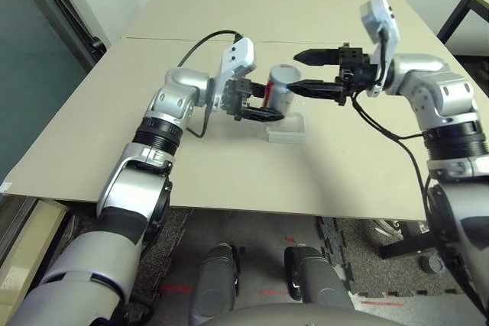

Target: Pour the medicine from the bottle into the box.

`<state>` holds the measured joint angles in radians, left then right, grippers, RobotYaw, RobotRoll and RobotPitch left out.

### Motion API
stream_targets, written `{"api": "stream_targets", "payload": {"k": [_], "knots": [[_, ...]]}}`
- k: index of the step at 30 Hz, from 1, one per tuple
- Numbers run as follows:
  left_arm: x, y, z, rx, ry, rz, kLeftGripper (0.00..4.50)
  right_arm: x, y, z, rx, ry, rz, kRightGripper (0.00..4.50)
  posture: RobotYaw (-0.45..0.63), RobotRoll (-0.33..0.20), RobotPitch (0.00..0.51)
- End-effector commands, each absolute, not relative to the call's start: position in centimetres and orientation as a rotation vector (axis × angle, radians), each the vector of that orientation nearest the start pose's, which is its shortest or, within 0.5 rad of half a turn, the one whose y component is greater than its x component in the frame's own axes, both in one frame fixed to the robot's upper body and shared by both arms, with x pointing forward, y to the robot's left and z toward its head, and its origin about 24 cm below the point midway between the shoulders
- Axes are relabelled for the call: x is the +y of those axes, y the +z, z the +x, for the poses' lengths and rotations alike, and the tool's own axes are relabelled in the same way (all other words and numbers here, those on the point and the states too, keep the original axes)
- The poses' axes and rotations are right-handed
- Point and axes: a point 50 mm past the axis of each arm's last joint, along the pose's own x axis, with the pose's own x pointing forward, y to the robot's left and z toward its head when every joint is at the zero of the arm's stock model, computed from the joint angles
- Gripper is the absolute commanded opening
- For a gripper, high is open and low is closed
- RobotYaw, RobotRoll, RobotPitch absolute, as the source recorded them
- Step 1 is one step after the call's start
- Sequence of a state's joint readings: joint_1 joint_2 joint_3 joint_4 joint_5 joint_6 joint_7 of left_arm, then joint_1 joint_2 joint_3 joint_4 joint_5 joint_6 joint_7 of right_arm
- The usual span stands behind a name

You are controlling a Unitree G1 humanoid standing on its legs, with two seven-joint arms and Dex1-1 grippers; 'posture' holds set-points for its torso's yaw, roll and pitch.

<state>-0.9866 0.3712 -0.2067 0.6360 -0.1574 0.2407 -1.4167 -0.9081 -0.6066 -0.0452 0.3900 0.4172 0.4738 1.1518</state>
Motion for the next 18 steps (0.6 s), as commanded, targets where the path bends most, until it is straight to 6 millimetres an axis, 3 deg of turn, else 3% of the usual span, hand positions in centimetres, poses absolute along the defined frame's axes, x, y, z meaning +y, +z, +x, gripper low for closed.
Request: {"api": "stream_targets", "payload": {"k": [1, 8, 18], "knots": [[10.8, 18.2, 35.7, 0.154, -1.514, 0.359, 2.75, -20.8, 23.2, 35.1, -0.019, 1.025, -0.12, 4.5, 0.0, 0.0, 0.072], [10.8, 18.2, 35.8, 0.153, -1.505, 0.354, 2.75, -20.9, 22.7, 34.6, 0.019, 1.049, -0.122, 4.5, -0.01, 0.0, 0.073], [10.6, 18.3, 36.2, 0.141, -1.492, 0.351, 2.75, -17.0, 23.9, 32.2, 0.048, 1.219, -0.081, 4.5, -0.02, 0.0, 0.077]]}}
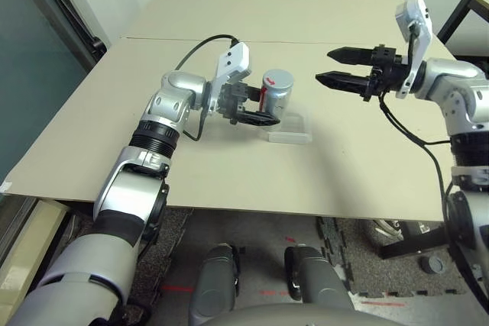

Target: Pour the medicine from the bottle into the box.

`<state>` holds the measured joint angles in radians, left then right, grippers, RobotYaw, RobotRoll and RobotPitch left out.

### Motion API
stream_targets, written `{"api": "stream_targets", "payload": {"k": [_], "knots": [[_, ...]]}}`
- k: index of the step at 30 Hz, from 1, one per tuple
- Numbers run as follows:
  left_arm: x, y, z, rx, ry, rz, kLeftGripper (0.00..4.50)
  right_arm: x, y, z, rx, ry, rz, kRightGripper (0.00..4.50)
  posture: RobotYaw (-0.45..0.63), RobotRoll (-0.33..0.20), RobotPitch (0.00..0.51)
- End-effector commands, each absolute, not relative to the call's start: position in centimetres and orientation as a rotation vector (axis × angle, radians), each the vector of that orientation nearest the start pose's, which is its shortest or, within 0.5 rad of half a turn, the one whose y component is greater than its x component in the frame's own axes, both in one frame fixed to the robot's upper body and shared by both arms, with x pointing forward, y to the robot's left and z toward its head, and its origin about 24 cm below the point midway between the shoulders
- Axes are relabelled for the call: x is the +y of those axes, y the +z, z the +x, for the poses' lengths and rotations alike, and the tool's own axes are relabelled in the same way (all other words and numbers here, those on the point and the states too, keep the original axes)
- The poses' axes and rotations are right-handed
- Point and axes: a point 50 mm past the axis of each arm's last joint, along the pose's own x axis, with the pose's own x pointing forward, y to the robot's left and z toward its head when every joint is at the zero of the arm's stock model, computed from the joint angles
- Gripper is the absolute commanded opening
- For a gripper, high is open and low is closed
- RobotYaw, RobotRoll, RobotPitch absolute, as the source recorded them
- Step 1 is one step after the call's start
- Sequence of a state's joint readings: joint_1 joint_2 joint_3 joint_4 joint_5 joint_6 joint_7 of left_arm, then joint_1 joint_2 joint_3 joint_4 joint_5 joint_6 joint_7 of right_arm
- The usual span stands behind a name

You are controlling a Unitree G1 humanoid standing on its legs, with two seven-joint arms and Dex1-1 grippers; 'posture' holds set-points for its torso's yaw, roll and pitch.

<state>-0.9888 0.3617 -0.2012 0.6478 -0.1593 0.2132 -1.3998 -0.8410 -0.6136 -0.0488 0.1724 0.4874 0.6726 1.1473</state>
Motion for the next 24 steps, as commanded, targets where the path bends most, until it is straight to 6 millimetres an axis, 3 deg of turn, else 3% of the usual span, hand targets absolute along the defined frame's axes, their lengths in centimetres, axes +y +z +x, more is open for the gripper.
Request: {"api": "stream_targets", "payload": {"k": [1, 9, 24], "knots": [[10.6, 18.3, 36.2, 0.141, -1.493, 0.351, 2.75, -16.7, 24.0, 32.1, 0.05, 1.23, -0.082, 4.5, -0.02, 0.0, 0.078], [9.7, 18.3, 36.1, 0.132, -1.518, 0.346, 2.75, -14.8, 23.6, 32.1, 0.068, 1.287, -0.099, 4.5, -0.03, 0.0, 0.082], [9.5, 18.5, 36.0, 0.121, -1.524, 0.345, 2.75, -13.1, 23.5, 33.1, 0.043, 1.313, -0.144, 4.5, -0.01, 0.0, 0.077]]}}
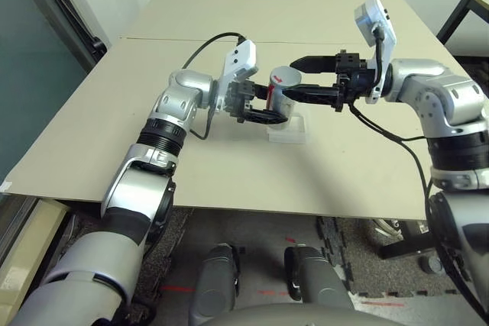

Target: Pour the medicine from the bottle into the box.

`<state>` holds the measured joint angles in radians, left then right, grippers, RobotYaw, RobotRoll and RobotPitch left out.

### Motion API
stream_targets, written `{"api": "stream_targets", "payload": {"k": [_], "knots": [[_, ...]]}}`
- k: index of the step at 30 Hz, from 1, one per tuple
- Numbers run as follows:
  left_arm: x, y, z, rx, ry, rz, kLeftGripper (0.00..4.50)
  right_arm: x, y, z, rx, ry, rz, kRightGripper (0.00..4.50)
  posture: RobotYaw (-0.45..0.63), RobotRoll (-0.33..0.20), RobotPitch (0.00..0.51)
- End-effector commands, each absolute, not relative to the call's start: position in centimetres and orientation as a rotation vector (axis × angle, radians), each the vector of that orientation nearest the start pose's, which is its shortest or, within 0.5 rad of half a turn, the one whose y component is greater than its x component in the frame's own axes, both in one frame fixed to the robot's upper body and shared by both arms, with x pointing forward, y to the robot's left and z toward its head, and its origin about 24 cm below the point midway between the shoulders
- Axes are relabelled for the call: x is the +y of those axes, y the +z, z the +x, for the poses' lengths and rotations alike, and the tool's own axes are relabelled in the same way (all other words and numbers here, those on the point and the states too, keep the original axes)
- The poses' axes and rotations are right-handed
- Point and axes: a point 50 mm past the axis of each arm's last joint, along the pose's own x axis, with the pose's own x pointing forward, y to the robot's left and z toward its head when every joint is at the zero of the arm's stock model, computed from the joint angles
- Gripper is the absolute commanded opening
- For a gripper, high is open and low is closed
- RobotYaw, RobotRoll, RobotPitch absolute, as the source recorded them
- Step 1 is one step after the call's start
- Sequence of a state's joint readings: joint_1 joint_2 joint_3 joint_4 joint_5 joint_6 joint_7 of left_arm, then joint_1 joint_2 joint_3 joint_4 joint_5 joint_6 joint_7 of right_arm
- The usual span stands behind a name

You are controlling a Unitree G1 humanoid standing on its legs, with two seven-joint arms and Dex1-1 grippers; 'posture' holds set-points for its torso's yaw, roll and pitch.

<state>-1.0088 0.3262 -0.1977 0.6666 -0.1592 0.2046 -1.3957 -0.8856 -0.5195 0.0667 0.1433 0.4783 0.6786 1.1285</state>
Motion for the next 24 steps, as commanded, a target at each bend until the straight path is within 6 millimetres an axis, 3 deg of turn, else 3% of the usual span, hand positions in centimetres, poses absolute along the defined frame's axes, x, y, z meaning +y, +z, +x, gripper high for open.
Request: {"api": "stream_targets", "payload": {"k": [1, 7, 13, 24], "knots": [[9.5, 18.5, 36.0, 0.121, -1.524, 0.345, 2.75, -13.0, 23.5, 33.1, 0.041, 1.314, -0.147, 4.5, -0.01, 0.0, 0.077], [9.3, 18.4, 36.0, 0.12, -1.526, 0.341, 2.75, -12.8, 23.6, 33.1, 0.031, 1.318, -0.153, 4.5, -0.01, 0.0, 0.08], [9.3, 18.3, 36.0, 0.124, -1.528, 0.339, 2.75, -12.7, 23.6, 33.0, 0.021, 1.327, -0.149, 2.57, -0.02, 0.0, 0.082], [9.4, 17.7, 35.9, 0.143, -1.529, 0.344, 2.75, -12.4, 25.4, 32.6, -0.015, 1.344, -0.121, 2.58, -0.02, 0.0, 0.083]]}}
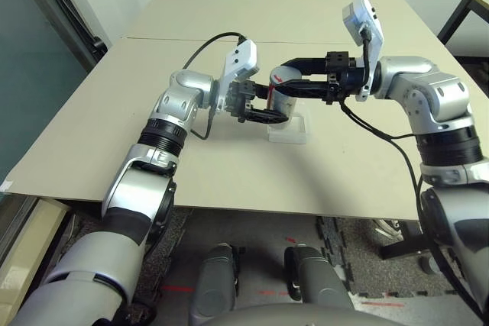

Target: Pour the medicine from the bottle into the box.

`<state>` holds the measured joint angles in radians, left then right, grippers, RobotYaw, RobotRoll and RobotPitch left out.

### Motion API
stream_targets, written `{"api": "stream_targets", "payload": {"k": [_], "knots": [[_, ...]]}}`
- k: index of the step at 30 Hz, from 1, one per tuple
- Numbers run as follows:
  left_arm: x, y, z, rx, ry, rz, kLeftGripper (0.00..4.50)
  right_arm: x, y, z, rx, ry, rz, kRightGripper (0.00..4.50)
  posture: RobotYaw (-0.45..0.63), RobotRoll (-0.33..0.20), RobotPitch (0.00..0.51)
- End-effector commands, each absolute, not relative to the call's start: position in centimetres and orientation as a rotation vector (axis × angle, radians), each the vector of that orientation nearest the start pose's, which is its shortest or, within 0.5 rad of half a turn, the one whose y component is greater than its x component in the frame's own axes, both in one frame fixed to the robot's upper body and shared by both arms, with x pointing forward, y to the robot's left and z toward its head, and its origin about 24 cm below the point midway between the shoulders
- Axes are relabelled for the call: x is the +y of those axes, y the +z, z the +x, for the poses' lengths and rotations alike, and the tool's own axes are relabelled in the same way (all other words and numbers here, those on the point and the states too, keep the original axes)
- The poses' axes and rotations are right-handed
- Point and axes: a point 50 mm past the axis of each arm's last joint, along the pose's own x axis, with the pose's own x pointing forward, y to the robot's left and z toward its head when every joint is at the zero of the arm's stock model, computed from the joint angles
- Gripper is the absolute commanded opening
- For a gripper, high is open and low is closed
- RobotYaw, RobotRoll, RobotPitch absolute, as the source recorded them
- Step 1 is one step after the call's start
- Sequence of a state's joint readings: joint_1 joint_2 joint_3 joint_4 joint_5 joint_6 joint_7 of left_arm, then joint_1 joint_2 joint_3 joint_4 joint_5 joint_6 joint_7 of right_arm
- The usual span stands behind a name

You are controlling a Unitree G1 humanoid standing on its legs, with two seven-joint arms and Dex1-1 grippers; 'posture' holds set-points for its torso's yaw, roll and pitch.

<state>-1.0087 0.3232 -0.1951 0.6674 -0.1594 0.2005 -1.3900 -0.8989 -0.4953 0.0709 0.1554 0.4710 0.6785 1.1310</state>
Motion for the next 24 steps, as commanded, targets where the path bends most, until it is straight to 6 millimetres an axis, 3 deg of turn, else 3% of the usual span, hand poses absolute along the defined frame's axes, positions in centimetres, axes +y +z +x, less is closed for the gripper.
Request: {"api": "stream_targets", "payload": {"k": [1, 16, 21, 24], "knots": [[9.4, 17.7, 35.9, 0.143, -1.528, 0.344, 2.75, -12.5, 25.6, 32.6, -0.011, 1.341, -0.112, 2.58, -0.02, 0.0, 0.083], [9.4, 17.7, 36.0, 0.14, -1.525, 0.348, 2.75, -12.9, 26.8, 32.9, -0.007, 1.275, -0.016, 2.58, -0.02, 0.0, 0.082], [9.6, 17.8, 36.0, 0.132, -1.52, 0.351, 2.75, -15.0, 25.0, 35.6, 0.006, 0.982, -0.145, 2.58, -0.02, 0.0, 0.082], [9.7, 18.0, 36.0, 0.117, -1.503, 0.344, 2.75, -15.9, 23.9, 36.7, 0.017, 0.826, -0.115, 2.58, -0.01, 0.0, 0.082]]}}
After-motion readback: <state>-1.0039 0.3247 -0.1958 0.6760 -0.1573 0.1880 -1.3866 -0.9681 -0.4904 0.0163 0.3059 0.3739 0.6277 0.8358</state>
